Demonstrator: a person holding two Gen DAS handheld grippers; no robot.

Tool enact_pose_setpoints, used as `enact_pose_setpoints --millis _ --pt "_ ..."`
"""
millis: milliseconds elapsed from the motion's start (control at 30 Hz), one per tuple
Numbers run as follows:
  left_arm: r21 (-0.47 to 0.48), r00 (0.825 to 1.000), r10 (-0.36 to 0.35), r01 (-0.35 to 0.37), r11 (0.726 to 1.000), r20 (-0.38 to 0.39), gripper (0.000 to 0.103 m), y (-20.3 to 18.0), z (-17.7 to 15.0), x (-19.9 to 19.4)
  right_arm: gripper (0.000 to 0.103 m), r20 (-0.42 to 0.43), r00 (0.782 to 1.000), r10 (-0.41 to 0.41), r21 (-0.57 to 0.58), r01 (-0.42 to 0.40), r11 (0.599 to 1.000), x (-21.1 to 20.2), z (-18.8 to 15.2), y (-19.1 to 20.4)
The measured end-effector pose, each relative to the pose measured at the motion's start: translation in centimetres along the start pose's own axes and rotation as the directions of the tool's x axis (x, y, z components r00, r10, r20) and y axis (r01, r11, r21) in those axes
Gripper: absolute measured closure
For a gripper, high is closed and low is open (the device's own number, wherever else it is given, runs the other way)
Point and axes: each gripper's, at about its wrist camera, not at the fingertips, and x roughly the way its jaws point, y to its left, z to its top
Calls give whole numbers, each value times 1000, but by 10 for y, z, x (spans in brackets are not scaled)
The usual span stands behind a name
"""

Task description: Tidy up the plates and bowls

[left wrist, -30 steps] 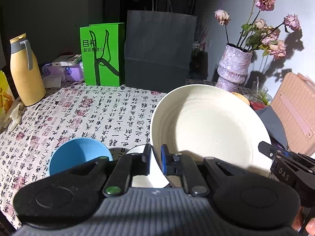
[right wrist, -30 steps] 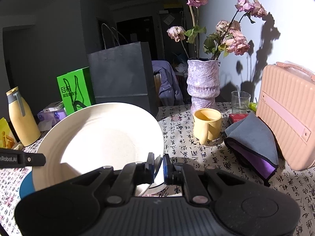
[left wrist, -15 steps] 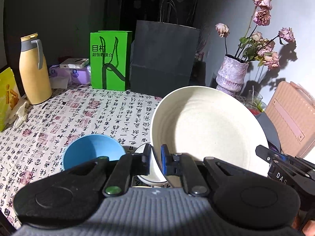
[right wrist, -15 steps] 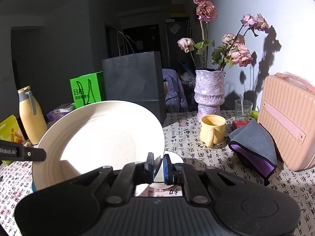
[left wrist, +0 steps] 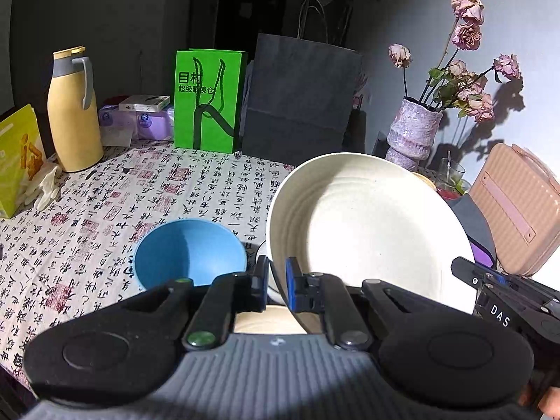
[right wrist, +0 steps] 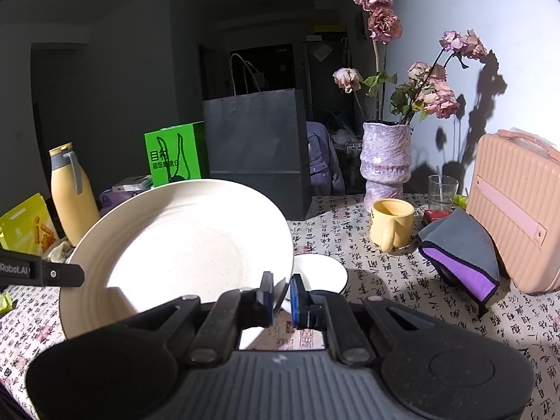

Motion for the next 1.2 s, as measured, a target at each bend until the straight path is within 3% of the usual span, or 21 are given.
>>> enact_pose_setpoints --millis 1200 --pt "-79 993 -61 53 995 -98 93 63 -54 5 94 -64 998 12 17 -11 1000 -10 -59 44"
